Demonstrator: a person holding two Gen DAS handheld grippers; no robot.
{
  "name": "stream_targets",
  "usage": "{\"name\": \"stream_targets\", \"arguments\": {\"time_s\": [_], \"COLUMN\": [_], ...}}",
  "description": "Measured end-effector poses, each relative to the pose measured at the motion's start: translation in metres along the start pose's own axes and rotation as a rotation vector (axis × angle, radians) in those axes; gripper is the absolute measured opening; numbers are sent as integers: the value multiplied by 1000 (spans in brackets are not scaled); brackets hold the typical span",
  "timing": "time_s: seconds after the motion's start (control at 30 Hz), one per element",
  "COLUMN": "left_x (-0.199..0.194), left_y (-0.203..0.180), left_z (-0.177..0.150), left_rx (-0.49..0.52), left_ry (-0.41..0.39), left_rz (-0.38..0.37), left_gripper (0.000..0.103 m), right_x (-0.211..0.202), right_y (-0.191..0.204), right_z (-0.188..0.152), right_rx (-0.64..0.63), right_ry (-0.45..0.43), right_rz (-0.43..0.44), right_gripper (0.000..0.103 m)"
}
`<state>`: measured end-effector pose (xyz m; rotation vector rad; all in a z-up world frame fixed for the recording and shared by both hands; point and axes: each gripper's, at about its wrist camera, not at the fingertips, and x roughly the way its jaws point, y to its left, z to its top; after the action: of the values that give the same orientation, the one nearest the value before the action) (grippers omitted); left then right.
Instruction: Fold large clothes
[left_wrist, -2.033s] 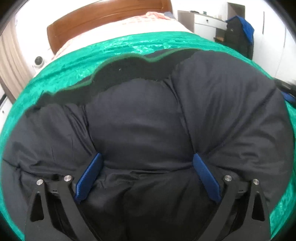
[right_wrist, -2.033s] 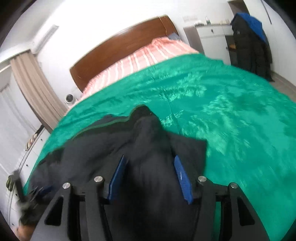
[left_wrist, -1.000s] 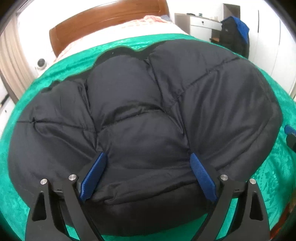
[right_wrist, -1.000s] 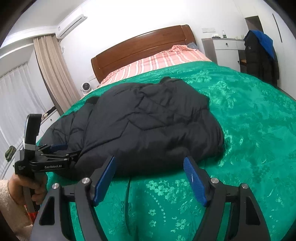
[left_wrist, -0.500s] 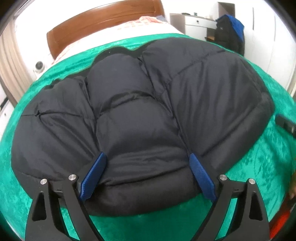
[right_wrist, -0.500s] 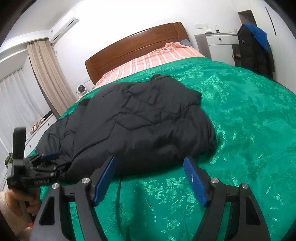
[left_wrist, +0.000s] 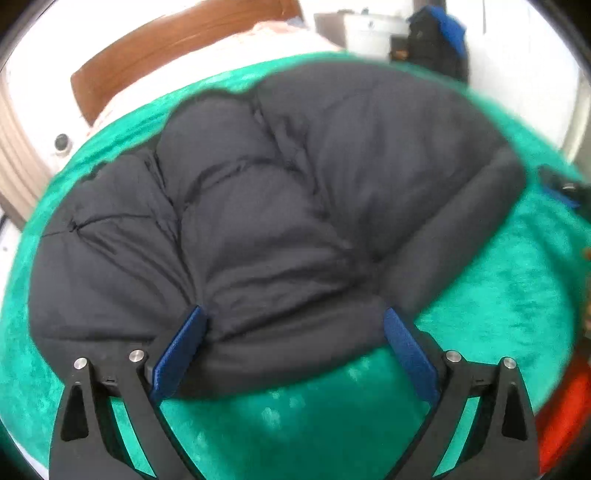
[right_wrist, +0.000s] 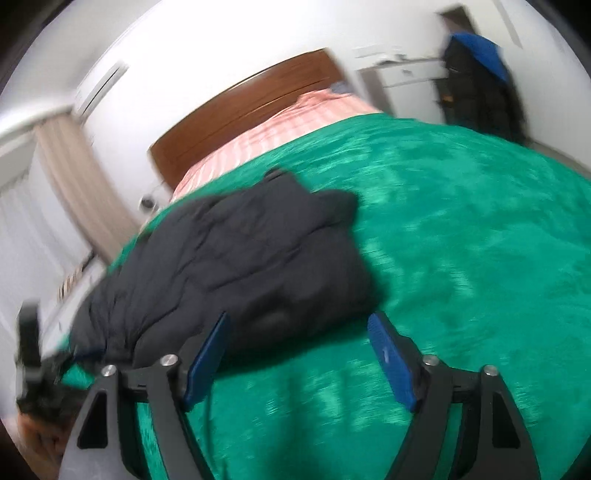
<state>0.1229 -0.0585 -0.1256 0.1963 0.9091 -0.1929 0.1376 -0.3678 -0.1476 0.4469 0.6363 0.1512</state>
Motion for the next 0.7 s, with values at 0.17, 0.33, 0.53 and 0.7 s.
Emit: {"name": "stream_targets", "arguments": {"time_s": [0.17, 0.33, 0.53, 0.7], "left_x": [-31, 16, 53, 57], "left_y": [35, 75, 58, 57], "left_z": [24, 51, 53, 47], "left_rx": [-167, -353, -243, -229], "left_ry": [-148, -90, -29, -14], "left_rz": [-213, -163, -35, -12], "left_gripper": [98, 95, 93, 94], "right_x": [12, 36, 98, 110], "right_y": [-40, -33, -19, 30], "right_z": [4, 6, 30, 62], "right_rx": [289, 374, 427, 302], "right_ry": [44, 112, 214, 209], "right_rz": [152, 307, 327, 307], "right_gripper": [83, 86, 91, 45]}}
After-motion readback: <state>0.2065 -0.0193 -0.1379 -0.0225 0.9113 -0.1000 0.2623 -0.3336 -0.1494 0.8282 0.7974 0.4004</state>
